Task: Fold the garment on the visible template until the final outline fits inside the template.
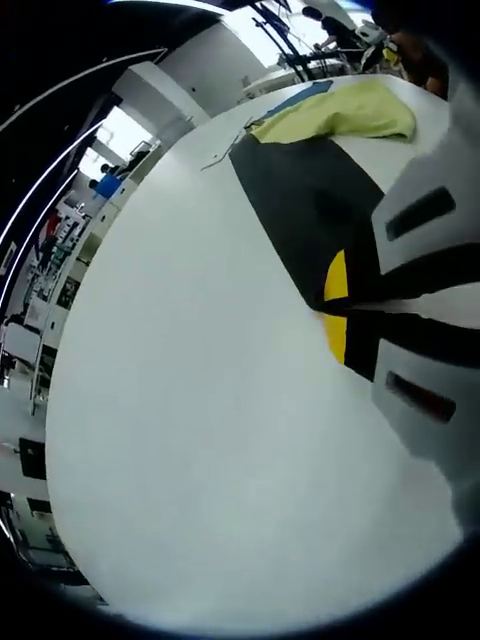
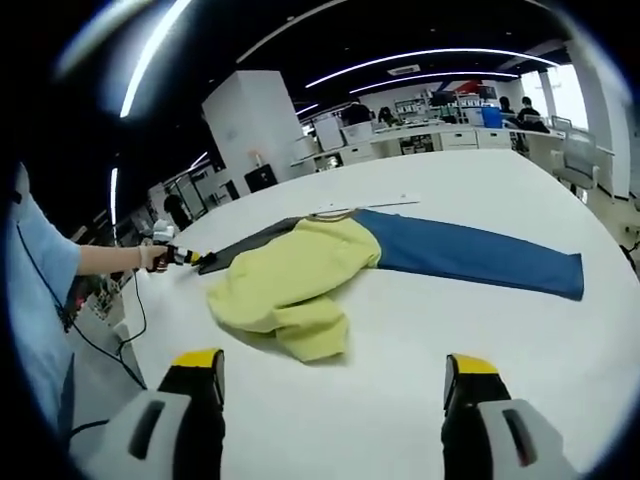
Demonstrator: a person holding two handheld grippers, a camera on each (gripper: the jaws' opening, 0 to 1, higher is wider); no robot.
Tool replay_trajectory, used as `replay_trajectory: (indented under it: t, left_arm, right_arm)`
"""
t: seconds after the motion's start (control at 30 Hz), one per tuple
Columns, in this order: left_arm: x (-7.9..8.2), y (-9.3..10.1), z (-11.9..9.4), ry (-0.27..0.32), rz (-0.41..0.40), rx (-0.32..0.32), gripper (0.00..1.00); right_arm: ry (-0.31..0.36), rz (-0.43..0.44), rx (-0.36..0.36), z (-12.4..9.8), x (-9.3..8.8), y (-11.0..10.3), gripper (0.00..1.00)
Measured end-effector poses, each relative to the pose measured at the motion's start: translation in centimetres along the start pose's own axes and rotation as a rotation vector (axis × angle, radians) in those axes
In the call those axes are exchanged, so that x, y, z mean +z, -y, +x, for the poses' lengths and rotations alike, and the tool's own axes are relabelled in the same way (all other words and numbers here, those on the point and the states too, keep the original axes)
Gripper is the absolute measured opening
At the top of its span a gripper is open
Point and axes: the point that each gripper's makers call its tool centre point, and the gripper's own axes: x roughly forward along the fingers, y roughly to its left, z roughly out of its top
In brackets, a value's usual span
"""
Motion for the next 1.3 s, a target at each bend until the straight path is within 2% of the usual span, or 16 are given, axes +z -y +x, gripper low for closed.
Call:
replay_trajectory:
  t: [0.07, 0.27, 0.37, 0.5, 0.8, 0.9, 1.03, 1.17, 1.3]
  left_arm:
    - [0.1, 0.0, 0.1, 0.005, 0.01, -0.004, 0.0]
    - [0.2, 0.4, -0.1, 0.043, 0.122, 0.012, 0.01]
    - [0.2, 0.4, -0.5, 0.052, 0.135, 0.011, 0.13]
    - [0.0, 0.4, -1.0, 0.045, 0.154, -0.004, 0.24]
    - [-0.5, 1.7, -1.9, 0.065, 0.132, -0.092, 0.51]
    - [-0.9, 2.4, -2.2, 0.059, 0.12, -0.128, 0.53]
    - [-1.7, 2.9, -2.6, 0.05, 0.139, -0.142, 0.53]
    - [-2.4, 3.2, -2.9, 0.042, 0.123, -0.165, 0.5]
    - [-3.0, 3.6, -3.1, 0.038, 0.075, -0.186, 0.47]
  right_arm:
    - [0.001, -0.001, 0.001, 0.0, 0.0, -0.1, 0.91]
    - [-0.003, 0.001, 0.007, 0.2, -0.4, -0.3, 0.91]
    - [0.0, 0.003, 0.009, 0.1, -0.5, -0.5, 0.91]
    - [-0.005, 0.004, 0.012, 0.1, -0.9, -0.6, 0.91]
    - [-0.002, 0.005, 0.02, 0.1, -0.9, -1.0, 0.9]
    - [0.0, 0.003, 0.024, 0.1, -0.9, -1.2, 0.9]
    - [0.002, 0.003, 0.033, 0.2, -0.8, -1.4, 0.9]
    - [0.004, 0.001, 0.037, 0.2, -0.6, -1.6, 0.9]
    - [0.008, 0.0, 0.038, 0.1, -0.4, -1.5, 0.9]
